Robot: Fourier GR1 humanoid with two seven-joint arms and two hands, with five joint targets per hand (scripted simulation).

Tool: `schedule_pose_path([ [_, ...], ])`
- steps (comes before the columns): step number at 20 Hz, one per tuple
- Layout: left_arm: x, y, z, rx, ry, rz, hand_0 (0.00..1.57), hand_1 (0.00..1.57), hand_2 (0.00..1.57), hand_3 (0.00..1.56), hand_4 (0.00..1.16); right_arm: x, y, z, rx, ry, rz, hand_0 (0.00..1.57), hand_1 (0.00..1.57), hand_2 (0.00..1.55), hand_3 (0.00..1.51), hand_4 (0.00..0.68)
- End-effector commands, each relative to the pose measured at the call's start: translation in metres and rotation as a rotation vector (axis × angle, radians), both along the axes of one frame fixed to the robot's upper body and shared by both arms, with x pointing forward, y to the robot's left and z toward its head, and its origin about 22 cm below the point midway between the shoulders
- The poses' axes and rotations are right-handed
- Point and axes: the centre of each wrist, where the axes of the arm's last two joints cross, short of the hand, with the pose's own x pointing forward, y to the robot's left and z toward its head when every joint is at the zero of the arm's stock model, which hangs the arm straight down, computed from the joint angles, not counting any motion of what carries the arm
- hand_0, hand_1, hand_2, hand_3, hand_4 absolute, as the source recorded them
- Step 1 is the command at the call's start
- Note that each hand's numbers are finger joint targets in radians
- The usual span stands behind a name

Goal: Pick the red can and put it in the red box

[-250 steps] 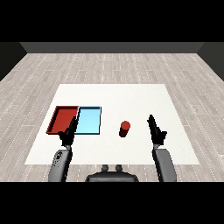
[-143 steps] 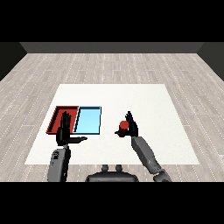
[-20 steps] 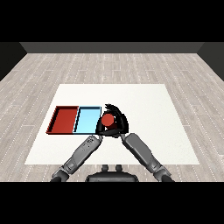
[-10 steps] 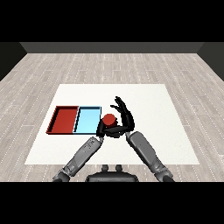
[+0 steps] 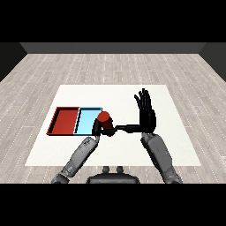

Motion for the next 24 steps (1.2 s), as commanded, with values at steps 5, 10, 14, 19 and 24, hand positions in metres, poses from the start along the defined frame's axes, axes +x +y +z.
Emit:
schedule_pose_path([
  [5, 0.014, 0.042, 0.026, 0.055, -0.067, 0.09, 1.57, 1.57, 1.57, 1.46, 1.13, -0.002, -0.053, -0.03, 0.053, 0.047, -0.121, 0.0, 0.0, 0.0, 0.0, 0.0],
  [10, -0.002, 0.069, 0.03, 0.135, -0.076, 0.14, 1.57, 1.57, 1.56, 1.46, 1.11, -0.001, -0.106, -0.063, 0.006, 0.098, -0.166, 0.0, 0.0, 0.0, 0.0, 0.0],
  [14, 0.006, 0.095, 0.048, 0.179, -0.072, 0.209, 1.57, 1.57, 1.56, 1.42, 1.12, -0.028, -0.126, -0.104, -0.057, 0.208, -0.224, 0.0, 0.0, 0.0, 0.0, 0.0],
  [19, 0.027, 0.153, 0.06, 0.317, -0.053, 0.307, 1.57, 1.57, 1.55, 1.43, 1.13, -0.032, -0.124, -0.131, -0.055, 0.263, -0.219, 0.0, 0.0, 0.0, 0.0, 0.0],
  [24, 0.078, 0.187, 0.069, 0.434, 0.032, 0.403, 1.53, 1.53, 1.34, 1.45, 1.1, -0.036, -0.108, -0.141, -0.041, 0.283, -0.229, 0.0, 0.0, 0.0, 0.0, 0.0],
])
